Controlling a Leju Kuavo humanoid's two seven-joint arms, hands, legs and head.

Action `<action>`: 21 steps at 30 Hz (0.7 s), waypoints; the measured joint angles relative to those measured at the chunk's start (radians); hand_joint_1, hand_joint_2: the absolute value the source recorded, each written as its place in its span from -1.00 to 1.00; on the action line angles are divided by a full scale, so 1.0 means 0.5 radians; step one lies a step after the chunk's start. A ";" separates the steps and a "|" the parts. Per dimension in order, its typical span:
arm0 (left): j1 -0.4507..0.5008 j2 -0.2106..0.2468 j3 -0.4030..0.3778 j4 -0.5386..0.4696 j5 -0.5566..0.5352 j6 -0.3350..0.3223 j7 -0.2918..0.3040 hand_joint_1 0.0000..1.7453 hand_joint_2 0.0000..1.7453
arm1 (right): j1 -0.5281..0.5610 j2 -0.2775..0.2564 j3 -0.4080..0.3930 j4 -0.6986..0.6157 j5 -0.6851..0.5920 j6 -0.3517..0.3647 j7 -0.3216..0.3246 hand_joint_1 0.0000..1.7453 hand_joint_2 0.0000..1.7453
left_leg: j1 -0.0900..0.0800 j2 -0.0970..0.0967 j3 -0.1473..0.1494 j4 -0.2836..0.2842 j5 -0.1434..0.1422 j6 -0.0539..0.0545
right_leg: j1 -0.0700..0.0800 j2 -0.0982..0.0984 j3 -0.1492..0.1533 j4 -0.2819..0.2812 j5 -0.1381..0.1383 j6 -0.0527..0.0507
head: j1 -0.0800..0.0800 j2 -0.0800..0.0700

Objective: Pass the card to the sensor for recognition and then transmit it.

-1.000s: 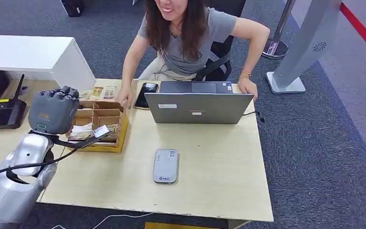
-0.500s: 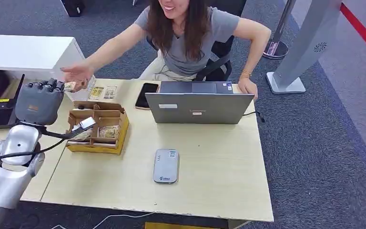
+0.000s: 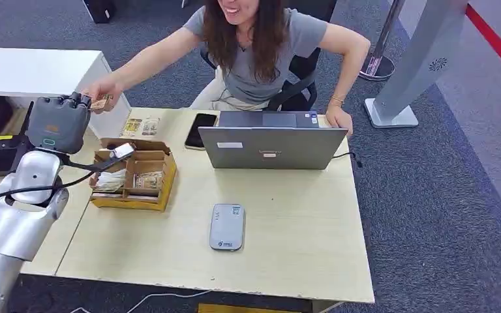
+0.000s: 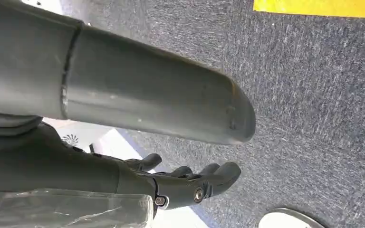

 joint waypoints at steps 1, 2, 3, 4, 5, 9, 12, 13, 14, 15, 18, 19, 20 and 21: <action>-0.012 -0.006 -0.002 0.021 0.000 0.000 0.000 1.00 1.00 | 0.000 0.000 0.001 0.000 -0.001 -0.001 -0.001 -1.00 -1.00 | 0.000 0.000 0.000 0.000 0.000 0.000 | 0.000 0.000 0.000 0.000 0.000 0.000 | -0.001 0.000; -0.023 -0.011 -0.002 0.042 0.000 0.002 0.000 0.88 1.00 | 0.000 0.000 0.001 0.000 -0.002 -0.001 -0.001 -1.00 -1.00 | 0.000 0.000 0.000 0.000 0.000 0.000 | 0.000 0.000 0.000 0.000 0.000 0.000 | 0.000 0.000; -0.035 -0.018 -0.005 0.063 0.000 0.007 0.000 -0.60 1.00 | 0.000 0.000 0.001 0.001 -0.009 -0.001 0.000 -1.00 -1.00 | 0.000 0.000 0.000 0.000 0.000 0.000 | 0.000 0.000 0.000 0.000 0.000 0.000 | 0.000 0.000; -0.048 -0.023 -0.008 0.086 0.000 0.013 0.000 -0.88 1.00 | 0.000 0.000 0.001 0.001 -0.015 -0.001 -0.001 -1.00 -1.00 | 0.000 0.000 0.000 0.000 0.000 0.000 | 0.000 0.000 0.000 0.000 0.000 0.000 | -0.001 0.000; -0.062 -0.030 -0.010 0.112 0.001 0.019 0.000 -1.00 1.00 | 0.000 0.000 0.002 0.001 -0.022 -0.001 -0.001 -1.00 -1.00 | 0.000 0.000 0.000 0.000 0.000 0.000 | 0.000 0.000 0.000 0.000 0.000 0.000 | 0.000 0.000; -0.076 -0.047 -0.015 0.165 0.002 0.077 0.005 -1.00 1.00 | 0.000 0.000 0.002 0.002 -0.028 -0.001 0.000 -1.00 -1.00 | 0.000 0.000 0.000 0.000 0.000 0.000 | 0.000 0.000 0.000 0.000 0.000 0.000 | -0.001 0.000; -0.077 -0.057 -0.019 0.189 0.002 0.101 0.015 -1.00 1.00 | 0.000 0.000 0.005 0.003 -0.024 0.000 0.002 -1.00 -1.00 | 0.000 0.000 0.000 0.000 0.000 0.000 | 0.000 0.000 0.000 0.000 0.000 0.000 | 0.000 0.000; -0.078 -0.060 -0.021 0.195 0.002 0.102 0.018 -1.00 1.00 | -0.001 0.000 0.005 0.004 -0.024 0.002 0.005 -1.00 -1.00 | 0.000 0.000 0.000 0.000 0.000 0.000 | 0.000 0.000 0.000 0.000 0.000 0.000 | -0.001 0.000; -0.079 -0.063 -0.024 0.200 0.002 0.105 0.018 -1.00 1.00 | -0.001 0.000 0.005 0.005 -0.024 0.002 0.005 -1.00 -1.00 | 0.000 0.000 0.000 0.000 0.000 0.000 | 0.000 0.000 0.000 0.000 0.000 0.000 | 0.000 0.000; -0.079 -0.066 -0.026 0.204 0.002 0.108 0.018 -1.00 1.00 | -0.002 0.001 0.005 0.005 -0.025 0.002 0.009 -1.00 -1.00 | 0.000 0.000 0.000 0.000 0.000 0.000 | 0.000 0.000 0.000 0.000 0.000 0.000 | -0.001 0.000; -0.079 -0.073 -0.034 0.210 0.002 0.118 0.018 -1.00 1.00 | -0.001 0.002 0.005 0.006 -0.028 0.002 0.011 -1.00 -1.00 | 0.000 0.000 0.000 0.000 0.000 0.000 | 0.000 0.000 0.000 0.000 0.000 0.000 | 0.000 0.000; -0.079 -0.076 -0.035 0.210 0.002 0.119 0.018 -1.00 1.00 | -0.001 0.002 0.005 0.006 -0.028 0.002 0.011 -1.00 -1.00 | 0.000 0.000 0.000 0.000 0.000 0.000 | 0.000 0.000 0.000 0.000 0.000 0.000 | 0.000 0.000; -0.079 -0.077 -0.037 0.210 0.002 0.121 0.018 -1.00 1.00 | -0.001 0.002 0.005 0.006 -0.028 0.002 0.011 -1.00 -1.00 | 0.000 0.000 0.000 0.000 0.000 0.000 | 0.000 0.000 0.000 0.000 0.000 0.000 | 0.000 0.000; -0.078 -0.077 -0.039 0.210 0.002 0.123 0.019 -1.00 1.00 | -0.001 0.002 0.005 0.007 -0.029 0.002 0.011 -1.00 -1.00 | 0.000 0.000 0.000 0.000 0.000 0.000 | 0.000 0.000 0.000 0.000 0.000 0.000 | -0.001 0.000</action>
